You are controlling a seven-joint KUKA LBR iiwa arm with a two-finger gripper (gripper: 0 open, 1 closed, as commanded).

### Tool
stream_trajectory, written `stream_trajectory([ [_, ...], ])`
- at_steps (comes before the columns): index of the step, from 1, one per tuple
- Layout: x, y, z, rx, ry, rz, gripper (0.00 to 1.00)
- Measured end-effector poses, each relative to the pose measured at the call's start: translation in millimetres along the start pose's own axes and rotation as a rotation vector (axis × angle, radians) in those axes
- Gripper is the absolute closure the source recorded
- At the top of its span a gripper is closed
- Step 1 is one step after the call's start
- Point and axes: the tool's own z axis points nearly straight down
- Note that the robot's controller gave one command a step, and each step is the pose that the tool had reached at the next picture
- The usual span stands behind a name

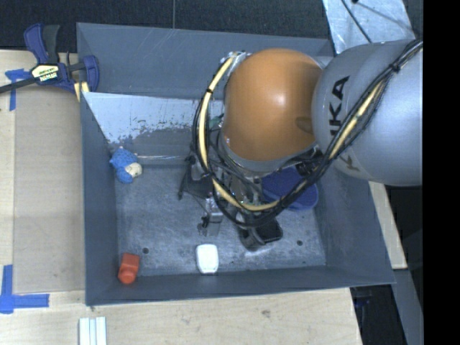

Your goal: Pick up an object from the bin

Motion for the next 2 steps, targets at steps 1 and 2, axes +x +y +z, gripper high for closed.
stream_trajectory([
  [1, 4.2, -3.3, 169.3, 0.001, 0.0, -0.137, 0.0],
  [2, -41.8, -88.4, 146.2, 0.0, -0.012, -0.181, 0.0],
])
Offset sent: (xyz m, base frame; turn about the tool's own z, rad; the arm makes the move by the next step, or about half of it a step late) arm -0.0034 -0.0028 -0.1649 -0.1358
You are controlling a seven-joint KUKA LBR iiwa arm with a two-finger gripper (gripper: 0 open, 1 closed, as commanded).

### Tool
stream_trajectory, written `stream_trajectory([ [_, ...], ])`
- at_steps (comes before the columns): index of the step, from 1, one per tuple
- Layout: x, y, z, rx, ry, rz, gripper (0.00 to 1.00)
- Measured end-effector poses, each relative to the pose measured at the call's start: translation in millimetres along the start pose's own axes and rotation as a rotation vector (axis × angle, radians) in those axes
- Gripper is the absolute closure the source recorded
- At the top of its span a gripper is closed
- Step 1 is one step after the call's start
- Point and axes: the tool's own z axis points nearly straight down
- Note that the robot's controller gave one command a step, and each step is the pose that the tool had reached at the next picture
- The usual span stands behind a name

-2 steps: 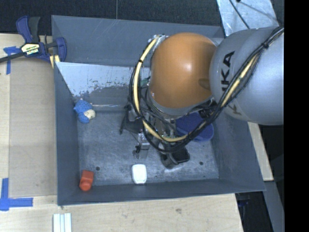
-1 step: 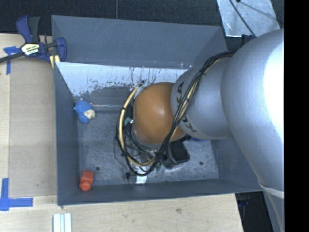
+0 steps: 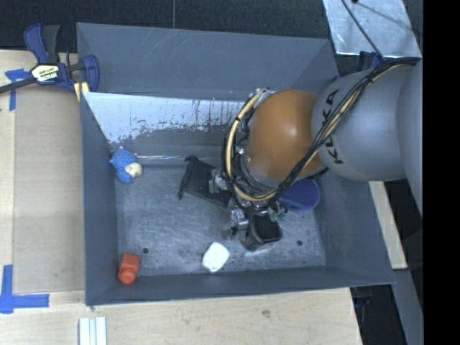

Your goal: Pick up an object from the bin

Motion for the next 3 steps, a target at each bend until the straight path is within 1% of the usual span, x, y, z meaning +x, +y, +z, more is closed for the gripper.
stream_trajectory([
  [1, -52.8, -16.2, 22.4, 0.0, 0.001, 0.005, 0.0],
  [2, -52.4, -15.3, 20.8, -0.001, 0.002, 0.006, 1.0],
  [3, -15.4, 19.8, -98.9, -0.002, -0.004, 0.04, 1.0],
])
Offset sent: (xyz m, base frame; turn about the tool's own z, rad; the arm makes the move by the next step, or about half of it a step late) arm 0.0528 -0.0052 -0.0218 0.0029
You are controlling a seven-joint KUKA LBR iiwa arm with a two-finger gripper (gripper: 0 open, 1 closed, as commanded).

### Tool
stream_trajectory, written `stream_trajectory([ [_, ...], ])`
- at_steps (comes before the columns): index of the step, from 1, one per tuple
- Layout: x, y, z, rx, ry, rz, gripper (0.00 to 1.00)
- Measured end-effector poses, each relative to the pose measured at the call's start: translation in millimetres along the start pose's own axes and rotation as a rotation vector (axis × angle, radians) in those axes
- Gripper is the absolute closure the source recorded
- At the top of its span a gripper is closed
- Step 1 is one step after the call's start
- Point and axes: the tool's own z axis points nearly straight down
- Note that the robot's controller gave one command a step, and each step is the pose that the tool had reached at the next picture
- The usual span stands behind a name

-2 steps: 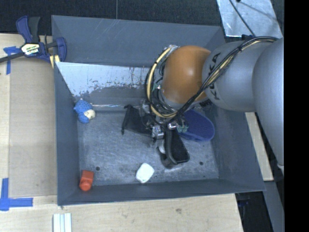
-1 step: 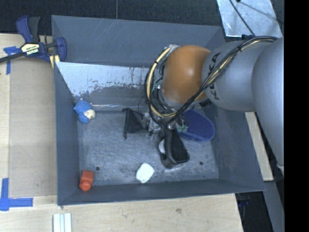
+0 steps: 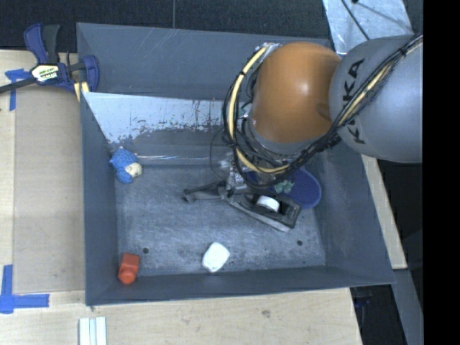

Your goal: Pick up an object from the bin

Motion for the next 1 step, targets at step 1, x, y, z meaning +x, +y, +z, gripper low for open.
stream_trajectory([
  [1, 21.5, -11.7, -55.6, 0.001, 0.003, -0.376, 1.0],
])
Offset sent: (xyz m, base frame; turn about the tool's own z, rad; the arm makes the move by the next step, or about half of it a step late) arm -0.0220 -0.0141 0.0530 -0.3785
